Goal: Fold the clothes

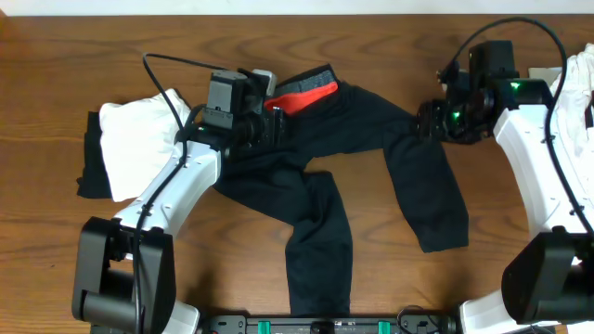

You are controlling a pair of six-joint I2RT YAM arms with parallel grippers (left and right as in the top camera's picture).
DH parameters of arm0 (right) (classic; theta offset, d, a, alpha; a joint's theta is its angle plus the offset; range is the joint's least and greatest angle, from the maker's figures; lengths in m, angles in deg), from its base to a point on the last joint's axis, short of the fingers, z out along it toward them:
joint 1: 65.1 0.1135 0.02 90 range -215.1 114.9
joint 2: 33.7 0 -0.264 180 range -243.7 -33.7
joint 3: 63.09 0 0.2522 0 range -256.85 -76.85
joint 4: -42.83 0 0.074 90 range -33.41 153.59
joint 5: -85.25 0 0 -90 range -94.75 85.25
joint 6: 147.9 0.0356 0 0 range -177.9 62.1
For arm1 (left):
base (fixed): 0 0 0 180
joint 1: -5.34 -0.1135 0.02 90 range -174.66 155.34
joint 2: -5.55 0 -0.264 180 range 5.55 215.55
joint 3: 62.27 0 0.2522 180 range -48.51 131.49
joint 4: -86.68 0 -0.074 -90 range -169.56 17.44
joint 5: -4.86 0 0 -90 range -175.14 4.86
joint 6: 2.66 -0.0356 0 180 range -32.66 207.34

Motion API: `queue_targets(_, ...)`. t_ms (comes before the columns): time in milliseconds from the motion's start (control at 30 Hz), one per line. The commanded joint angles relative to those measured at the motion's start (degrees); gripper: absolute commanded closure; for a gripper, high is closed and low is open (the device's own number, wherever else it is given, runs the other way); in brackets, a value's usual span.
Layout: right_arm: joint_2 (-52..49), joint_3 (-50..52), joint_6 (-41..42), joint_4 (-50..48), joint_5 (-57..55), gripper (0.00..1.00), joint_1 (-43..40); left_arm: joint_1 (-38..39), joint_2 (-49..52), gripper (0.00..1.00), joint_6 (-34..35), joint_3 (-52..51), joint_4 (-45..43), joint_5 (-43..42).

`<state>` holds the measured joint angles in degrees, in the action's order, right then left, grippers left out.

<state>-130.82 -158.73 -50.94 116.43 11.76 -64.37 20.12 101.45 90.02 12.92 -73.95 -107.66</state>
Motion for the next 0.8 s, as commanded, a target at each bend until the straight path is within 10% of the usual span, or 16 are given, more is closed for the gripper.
queue_targets(0, -0.6, -0.2, 0.0, 1.3, 0.5, 0.39, 0.9, 0.1, 2.8, 0.64, -5.0, 0.7, -2.1, -0.3)
queue_targets(467, -0.6, -0.2, 0.0, -0.7, 0.7, 0.47, 6.5, 0.1, 21.8, 0.81, -10.6, 6.0, -8.8, 0.1)
queue_targets(767, -0.7, 0.1, 1.6, -0.3, -0.2, 0.49, 8.7, -3.6, 28.0, 0.94, -5.1, 8.1, -8.4, 27.5)
